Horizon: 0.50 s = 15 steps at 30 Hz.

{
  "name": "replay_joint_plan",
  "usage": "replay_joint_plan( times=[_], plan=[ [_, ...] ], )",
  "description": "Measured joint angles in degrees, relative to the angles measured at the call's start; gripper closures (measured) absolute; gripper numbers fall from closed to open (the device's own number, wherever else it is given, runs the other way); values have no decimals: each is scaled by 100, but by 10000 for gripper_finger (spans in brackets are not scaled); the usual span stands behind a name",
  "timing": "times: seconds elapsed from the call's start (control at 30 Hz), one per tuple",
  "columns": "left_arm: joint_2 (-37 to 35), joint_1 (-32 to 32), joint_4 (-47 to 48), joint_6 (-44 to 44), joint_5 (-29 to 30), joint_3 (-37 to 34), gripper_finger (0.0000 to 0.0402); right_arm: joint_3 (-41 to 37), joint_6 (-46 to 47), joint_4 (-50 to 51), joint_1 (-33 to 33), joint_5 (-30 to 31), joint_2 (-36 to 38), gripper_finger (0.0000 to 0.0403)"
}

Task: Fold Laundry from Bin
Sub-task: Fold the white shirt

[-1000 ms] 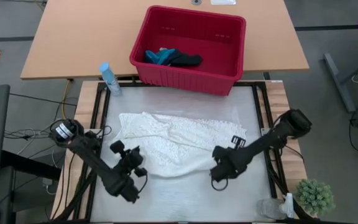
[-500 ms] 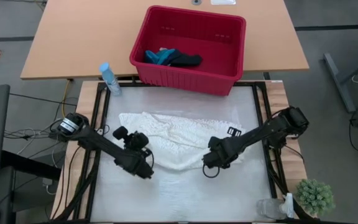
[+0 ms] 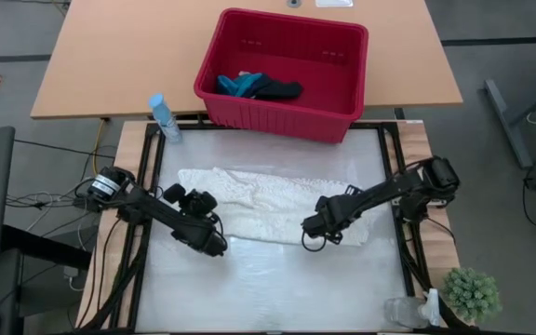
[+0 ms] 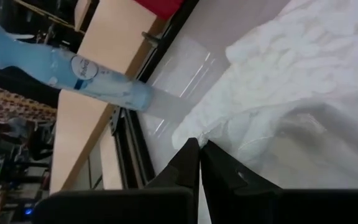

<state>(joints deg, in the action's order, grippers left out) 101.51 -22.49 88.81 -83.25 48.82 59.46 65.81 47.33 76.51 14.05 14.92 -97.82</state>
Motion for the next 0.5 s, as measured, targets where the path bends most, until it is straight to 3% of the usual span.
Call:
replay_joint_plan(
  times=[0.5],
  plan=[
    [2,382,-546,592,484,-17,401,-523,-131,-126,-187,-155,0,368]
  ],
)
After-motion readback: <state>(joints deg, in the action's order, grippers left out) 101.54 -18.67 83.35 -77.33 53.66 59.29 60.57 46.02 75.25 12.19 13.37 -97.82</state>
